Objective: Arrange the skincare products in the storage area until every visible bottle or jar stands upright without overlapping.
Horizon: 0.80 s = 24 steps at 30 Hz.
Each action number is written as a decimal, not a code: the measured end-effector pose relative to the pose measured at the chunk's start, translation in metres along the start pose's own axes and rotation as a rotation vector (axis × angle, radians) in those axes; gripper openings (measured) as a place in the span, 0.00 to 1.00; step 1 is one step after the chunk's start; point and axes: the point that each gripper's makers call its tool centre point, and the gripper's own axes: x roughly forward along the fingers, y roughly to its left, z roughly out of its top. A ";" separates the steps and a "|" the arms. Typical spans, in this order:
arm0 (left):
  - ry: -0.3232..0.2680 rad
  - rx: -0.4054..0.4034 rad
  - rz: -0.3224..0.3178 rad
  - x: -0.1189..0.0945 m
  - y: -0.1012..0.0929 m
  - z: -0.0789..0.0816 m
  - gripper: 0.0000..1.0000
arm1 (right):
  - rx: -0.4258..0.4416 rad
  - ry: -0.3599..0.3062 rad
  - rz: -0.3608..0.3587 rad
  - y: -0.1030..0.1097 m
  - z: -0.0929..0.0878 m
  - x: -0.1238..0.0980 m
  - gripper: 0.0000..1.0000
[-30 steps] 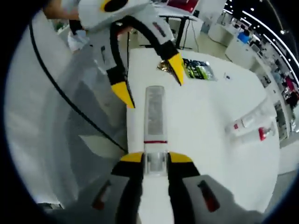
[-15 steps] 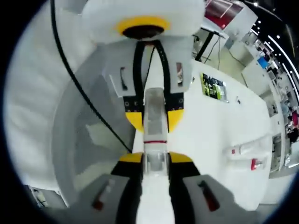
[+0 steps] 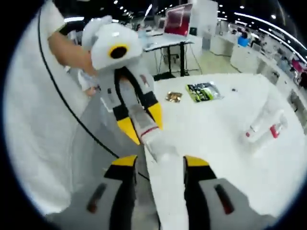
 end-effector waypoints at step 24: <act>-0.335 -0.386 -0.083 -0.006 -0.004 0.039 0.26 | 0.465 -0.449 0.142 0.009 0.063 -0.010 0.22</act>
